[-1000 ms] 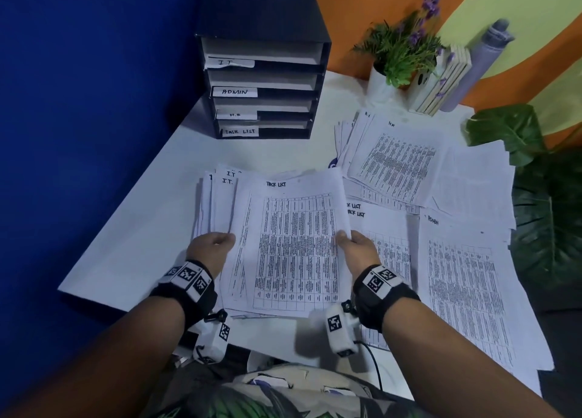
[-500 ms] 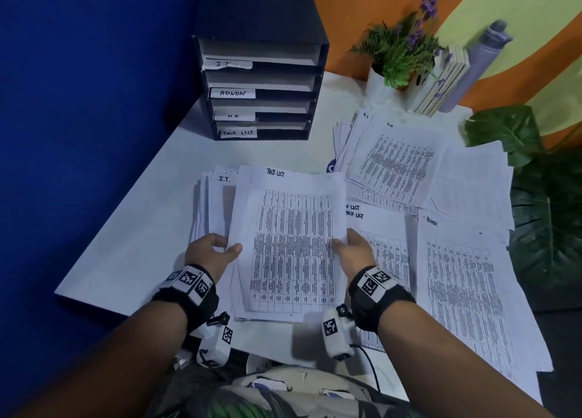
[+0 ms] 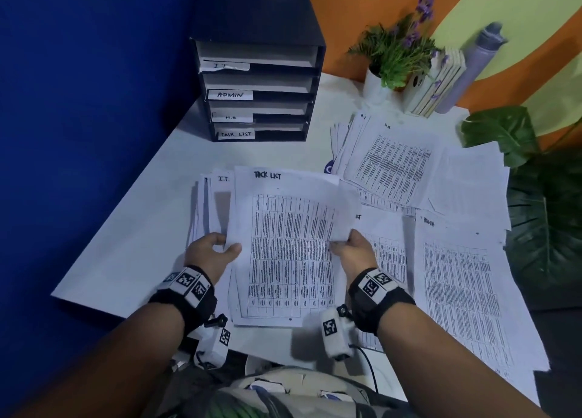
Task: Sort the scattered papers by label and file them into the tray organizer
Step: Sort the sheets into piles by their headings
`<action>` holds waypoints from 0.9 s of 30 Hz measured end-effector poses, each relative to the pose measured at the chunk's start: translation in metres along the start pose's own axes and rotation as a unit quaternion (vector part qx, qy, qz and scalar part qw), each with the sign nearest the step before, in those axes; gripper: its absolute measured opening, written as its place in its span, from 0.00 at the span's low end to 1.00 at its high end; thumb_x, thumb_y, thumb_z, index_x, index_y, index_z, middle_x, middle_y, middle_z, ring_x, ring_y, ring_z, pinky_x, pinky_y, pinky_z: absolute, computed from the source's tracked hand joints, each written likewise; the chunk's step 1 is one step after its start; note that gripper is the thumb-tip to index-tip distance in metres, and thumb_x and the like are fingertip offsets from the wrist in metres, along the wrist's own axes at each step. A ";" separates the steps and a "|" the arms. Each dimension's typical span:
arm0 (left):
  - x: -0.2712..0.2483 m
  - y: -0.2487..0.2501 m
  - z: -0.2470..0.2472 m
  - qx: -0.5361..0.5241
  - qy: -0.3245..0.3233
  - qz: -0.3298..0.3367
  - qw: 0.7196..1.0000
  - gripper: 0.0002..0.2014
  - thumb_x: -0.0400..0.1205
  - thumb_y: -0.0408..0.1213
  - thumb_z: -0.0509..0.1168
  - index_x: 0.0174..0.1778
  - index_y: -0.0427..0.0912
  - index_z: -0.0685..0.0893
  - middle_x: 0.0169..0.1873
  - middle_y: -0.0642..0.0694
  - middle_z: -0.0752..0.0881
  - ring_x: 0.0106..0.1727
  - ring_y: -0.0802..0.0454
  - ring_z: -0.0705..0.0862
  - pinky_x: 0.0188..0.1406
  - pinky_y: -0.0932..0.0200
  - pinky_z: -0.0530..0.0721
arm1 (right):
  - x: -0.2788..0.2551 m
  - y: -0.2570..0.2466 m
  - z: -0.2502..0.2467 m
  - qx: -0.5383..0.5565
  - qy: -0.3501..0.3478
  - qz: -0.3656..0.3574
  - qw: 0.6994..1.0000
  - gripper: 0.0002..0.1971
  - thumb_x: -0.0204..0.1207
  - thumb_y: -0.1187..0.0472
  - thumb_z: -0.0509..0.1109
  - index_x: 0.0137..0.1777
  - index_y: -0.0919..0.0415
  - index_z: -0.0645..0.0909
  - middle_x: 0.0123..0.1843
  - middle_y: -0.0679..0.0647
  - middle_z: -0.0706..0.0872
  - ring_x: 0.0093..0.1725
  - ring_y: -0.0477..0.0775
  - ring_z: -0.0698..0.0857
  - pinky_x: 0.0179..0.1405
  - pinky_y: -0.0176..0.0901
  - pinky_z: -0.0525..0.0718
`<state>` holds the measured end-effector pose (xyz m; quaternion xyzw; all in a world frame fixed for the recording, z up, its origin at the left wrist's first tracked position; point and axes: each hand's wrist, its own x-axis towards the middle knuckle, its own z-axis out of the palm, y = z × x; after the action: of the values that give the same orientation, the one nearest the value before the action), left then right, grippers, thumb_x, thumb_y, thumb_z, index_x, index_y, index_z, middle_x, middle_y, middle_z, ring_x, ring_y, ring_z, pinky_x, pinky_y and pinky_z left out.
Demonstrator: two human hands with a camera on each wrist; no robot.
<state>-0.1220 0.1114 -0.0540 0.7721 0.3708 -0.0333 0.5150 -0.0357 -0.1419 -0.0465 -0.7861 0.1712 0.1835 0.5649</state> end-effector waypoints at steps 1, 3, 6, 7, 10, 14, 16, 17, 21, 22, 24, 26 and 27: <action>-0.001 0.003 0.001 -0.003 -0.005 -0.001 1.000 0.14 0.76 0.47 0.75 0.50 0.42 0.86 0.53 0.50 0.83 0.59 0.49 0.80 0.63 0.56 0.76 | 0.002 -0.001 0.000 -0.006 0.007 -0.003 1.000 0.11 0.71 0.75 0.70 0.37 0.58 0.76 0.37 0.52 0.85 0.41 0.54 0.84 0.45 0.44 0.82; -0.001 0.006 0.000 -0.018 0.004 -0.006 1.000 0.14 0.77 0.49 0.73 0.51 0.42 0.87 0.51 0.52 0.83 0.59 0.51 0.80 0.63 0.57 0.76 | 0.006 -0.005 -0.004 -0.013 0.038 -0.012 0.999 0.16 0.73 0.76 0.68 0.35 0.58 0.68 0.31 0.49 0.75 0.31 0.48 0.74 0.30 0.35 0.71; 0.004 0.003 -0.006 0.011 0.024 0.021 0.999 0.03 0.80 0.38 0.71 0.47 0.48 0.88 0.52 0.51 0.87 0.60 0.48 0.83 0.63 0.57 0.78 | 0.010 -0.003 -0.019 -0.082 0.114 -0.013 0.990 0.14 0.75 0.76 0.61 0.53 0.56 0.69 0.37 0.48 0.71 0.29 0.44 0.69 0.24 0.33 0.66; 0.006 0.001 -0.008 0.032 0.025 0.029 0.999 0.05 0.80 0.35 0.70 0.47 0.50 0.88 0.55 0.50 0.87 0.62 0.47 0.82 0.66 0.56 0.78 | 0.011 0.000 -0.026 -0.094 0.134 -0.004 0.987 0.20 0.76 0.75 0.59 0.63 0.55 0.68 0.41 0.51 0.75 0.30 0.45 0.72 0.24 0.35 0.70; 0.011 -0.004 -0.016 0.060 0.030 0.034 0.997 0.08 0.80 0.32 0.69 0.49 0.52 0.86 0.60 0.48 0.86 0.64 0.45 0.81 0.68 0.55 0.77 | 0.006 0.006 -0.047 -0.120 0.134 0.014 0.983 0.37 0.74 0.77 0.66 0.79 0.52 0.58 0.67 0.59 0.78 0.50 0.60 0.84 0.43 0.47 0.84; 0.013 -0.006 -0.022 0.068 0.044 0.044 0.996 0.10 0.80 0.31 0.69 0.55 0.48 0.85 0.61 0.46 0.84 0.61 0.45 0.81 0.58 0.61 0.76 | 0.005 0.024 -0.071 -0.277 0.123 -0.025 0.953 0.47 0.70 0.65 0.77 0.84 0.52 0.53 0.79 0.57 0.66 0.70 0.62 0.76 0.61 0.52 0.79; 0.013 -0.005 -0.023 0.064 0.053 0.049 0.995 0.12 0.80 0.29 0.68 0.58 0.47 0.84 0.62 0.45 0.84 0.57 0.48 0.80 0.54 0.63 0.74 | 0.006 0.030 -0.079 -0.367 0.166 -0.060 0.913 0.48 0.70 0.64 0.75 0.83 0.46 0.51 0.67 0.60 0.75 0.57 0.64 0.81 0.50 0.55 0.84; 0.013 -0.004 -0.023 0.062 0.057 0.054 0.995 0.13 0.80 0.28 0.68 0.59 0.46 0.84 0.63 0.45 0.83 0.54 0.50 0.79 0.52 0.63 0.73 | 0.007 0.031 -0.082 -0.395 0.185 -0.073 0.897 0.49 0.69 0.66 0.74 0.84 0.44 0.49 0.58 0.60 0.76 0.50 0.63 0.81 0.44 0.54 0.84; 0.012 -0.003 -0.024 0.037 0.095 0.061 0.993 0.16 0.81 0.26 0.66 0.61 0.46 0.83 0.63 0.43 0.83 0.48 0.52 0.77 0.48 0.62 0.73 | 0.011 0.026 -0.083 -0.473 0.197 -0.071 0.856 0.52 0.66 0.67 0.73 0.85 0.48 0.45 0.58 0.62 0.77 0.51 0.64 0.80 0.48 0.57 0.82; 0.012 -0.002 -0.026 0.025 0.107 0.059 0.992 0.16 0.81 0.26 0.66 0.61 0.47 0.82 0.63 0.43 0.82 0.48 0.51 0.77 0.48 0.62 0.74 | 0.012 0.024 -0.079 -0.489 0.189 -0.048 0.850 0.53 0.67 0.65 0.73 0.85 0.50 0.42 0.64 0.62 0.75 0.59 0.64 0.78 0.55 0.59 0.80; 0.013 0.000 -0.030 -0.004 0.131 0.062 0.989 0.17 0.80 0.25 0.66 0.61 0.48 0.82 0.64 0.43 0.82 0.52 0.50 0.78 0.51 0.60 0.74 | 0.011 0.016 -0.069 -0.514 0.166 0.006 0.842 0.53 0.69 0.61 0.73 0.85 0.54 0.38 0.79 0.60 0.63 0.74 0.64 0.67 0.70 0.64 0.69; 0.013 0.004 -0.036 -0.027 0.151 0.069 0.986 0.17 0.80 0.26 0.67 0.60 0.50 0.81 0.66 0.44 0.81 0.60 0.46 0.80 0.56 0.60 0.74 | 0.010 0.005 -0.059 -0.548 0.130 0.020 0.826 0.51 0.71 0.61 0.69 0.84 0.56 0.35 0.86 0.55 0.45 0.83 0.63 0.50 0.78 0.71 0.53; 0.014 0.006 -0.038 -0.033 0.155 0.068 0.985 0.18 0.80 0.26 0.67 0.61 0.51 0.80 0.66 0.44 0.80 0.63 0.44 0.79 0.57 0.60 0.74 | 0.009 -0.002 -0.055 -0.573 0.115 0.005 0.812 0.49 0.73 0.61 0.66 0.84 0.57 0.33 0.86 0.54 0.40 0.84 0.63 0.44 0.78 0.73 0.46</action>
<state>-0.1210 0.1486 -0.0374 0.7739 0.3935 0.1346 0.4776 -0.0220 -0.1940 -0.0333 -0.9818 0.1026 0.1593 -0.0124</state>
